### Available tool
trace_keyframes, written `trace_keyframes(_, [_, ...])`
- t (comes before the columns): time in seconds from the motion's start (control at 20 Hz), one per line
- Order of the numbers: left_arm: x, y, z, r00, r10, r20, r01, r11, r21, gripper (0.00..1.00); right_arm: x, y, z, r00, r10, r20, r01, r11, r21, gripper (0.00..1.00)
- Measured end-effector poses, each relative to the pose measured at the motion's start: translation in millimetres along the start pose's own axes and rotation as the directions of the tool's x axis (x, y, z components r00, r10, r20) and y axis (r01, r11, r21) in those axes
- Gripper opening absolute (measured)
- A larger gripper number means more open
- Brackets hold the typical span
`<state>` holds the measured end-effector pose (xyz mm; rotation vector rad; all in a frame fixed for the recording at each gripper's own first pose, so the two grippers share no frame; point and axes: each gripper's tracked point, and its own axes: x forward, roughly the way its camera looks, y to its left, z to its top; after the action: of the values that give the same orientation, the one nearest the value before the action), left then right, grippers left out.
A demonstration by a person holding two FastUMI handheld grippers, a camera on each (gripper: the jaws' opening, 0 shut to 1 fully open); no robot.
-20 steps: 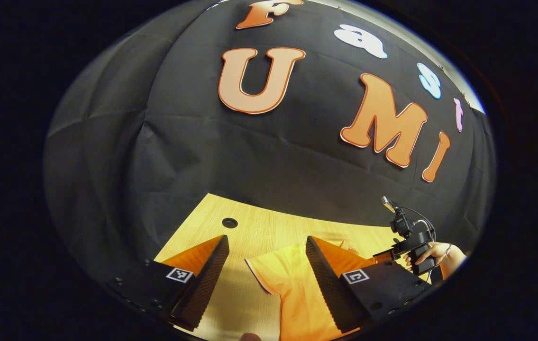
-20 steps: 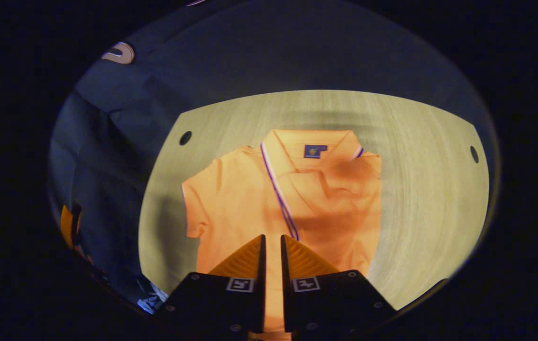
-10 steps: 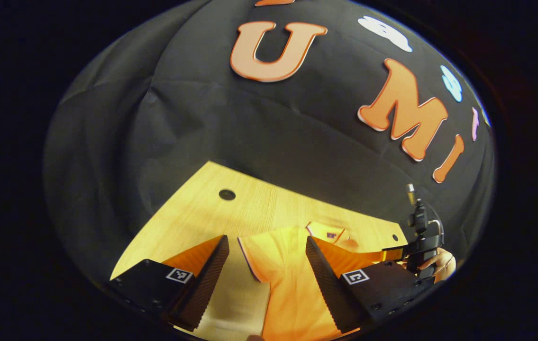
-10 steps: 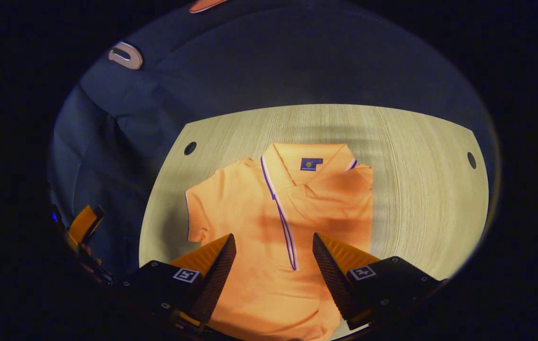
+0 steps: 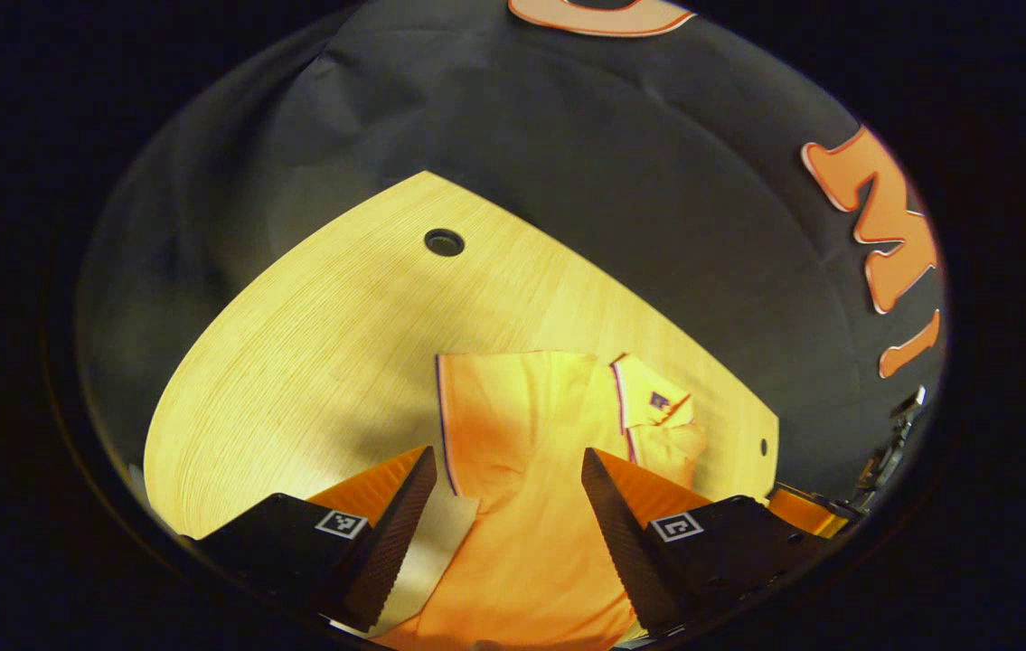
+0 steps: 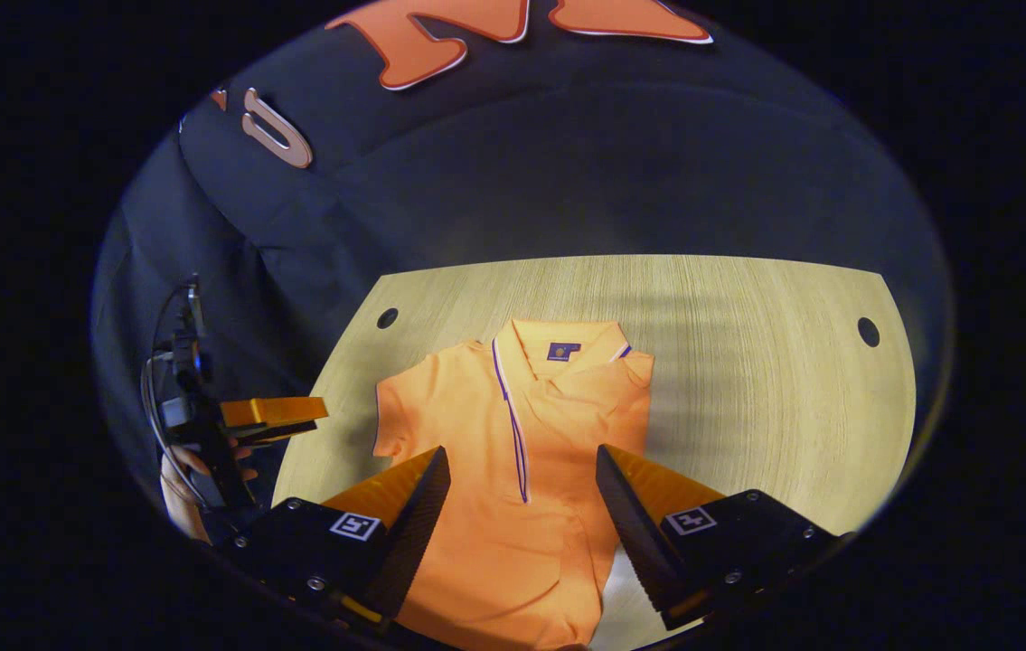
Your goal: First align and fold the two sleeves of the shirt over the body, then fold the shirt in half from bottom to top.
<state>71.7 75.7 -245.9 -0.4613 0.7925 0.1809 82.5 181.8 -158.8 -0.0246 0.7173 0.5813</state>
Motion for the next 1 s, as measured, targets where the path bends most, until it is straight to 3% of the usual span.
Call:
trace_keyframes(0.4, [60.6, 22.9, -2.3, 0.977, 0.157, -0.147, -0.156, 0.988, 0.018, 0.98, -31.6, -52.3, -15.6, 1.000, 0.007, 0.003, -0.007, 0.998, 0.065, 0.98])
trace_keyframes(0.6, [78.1, 41.3, -2.3, 0.952, 0.259, -0.165, -0.242, 0.964, 0.113, 0.98, -32.0, -75.1, -30.3, 1.000, 0.006, -0.026, -0.003, 0.995, 0.097, 0.99])
trace_keyframes(1.0, [98.4, 58.6, -12.7, 0.911, 0.351, -0.215, -0.334, 0.936, 0.111, 0.98, -26.9, -95.9, -53.1, 0.996, 0.011, -0.084, 0.000, 0.992, 0.129, 0.98])
